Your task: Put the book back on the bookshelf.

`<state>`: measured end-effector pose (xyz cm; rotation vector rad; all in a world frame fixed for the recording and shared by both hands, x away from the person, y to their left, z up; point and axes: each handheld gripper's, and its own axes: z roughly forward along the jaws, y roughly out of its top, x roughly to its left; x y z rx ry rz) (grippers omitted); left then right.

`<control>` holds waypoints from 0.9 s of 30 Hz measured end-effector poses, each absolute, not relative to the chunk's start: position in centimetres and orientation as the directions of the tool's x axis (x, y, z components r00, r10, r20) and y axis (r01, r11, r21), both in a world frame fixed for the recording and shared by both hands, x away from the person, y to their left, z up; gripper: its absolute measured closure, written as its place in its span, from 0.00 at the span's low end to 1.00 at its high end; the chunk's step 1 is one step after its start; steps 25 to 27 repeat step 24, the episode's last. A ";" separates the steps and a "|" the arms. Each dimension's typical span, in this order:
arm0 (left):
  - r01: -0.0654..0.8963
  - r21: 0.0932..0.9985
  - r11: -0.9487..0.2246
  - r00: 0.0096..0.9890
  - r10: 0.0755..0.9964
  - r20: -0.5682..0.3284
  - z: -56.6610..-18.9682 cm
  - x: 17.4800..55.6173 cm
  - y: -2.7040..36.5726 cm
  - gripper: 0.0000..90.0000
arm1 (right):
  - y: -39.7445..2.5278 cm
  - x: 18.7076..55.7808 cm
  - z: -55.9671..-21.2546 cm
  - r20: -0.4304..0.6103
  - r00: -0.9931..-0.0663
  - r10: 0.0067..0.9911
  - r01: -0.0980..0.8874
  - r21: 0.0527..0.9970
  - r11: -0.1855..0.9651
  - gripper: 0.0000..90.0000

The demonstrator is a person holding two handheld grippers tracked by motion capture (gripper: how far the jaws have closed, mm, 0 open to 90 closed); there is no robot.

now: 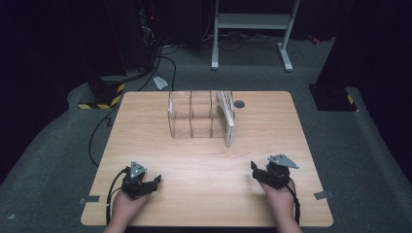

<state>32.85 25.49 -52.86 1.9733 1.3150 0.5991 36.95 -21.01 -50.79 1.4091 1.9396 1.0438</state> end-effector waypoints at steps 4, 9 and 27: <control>0.609 0.750 -0.257 0.383 0.924 0.005 -52.9 32.9 25.5 0.30 | -23.3 36.4 -52.2 -0.021 -0.308 0.951 0.620 0.754 0.217 0.21; 0.609 0.750 -0.257 0.383 0.924 0.005 -52.9 32.9 25.5 0.30 | -24.2 36.4 -52.4 -0.008 -0.328 0.945 0.663 0.710 0.237 0.16; 0.609 0.750 -0.257 0.382 0.924 0.006 -52.9 32.9 25.5 0.30 | -24.0 36.6 -52.4 -0.014 -0.284 0.959 0.673 0.709 0.210 0.15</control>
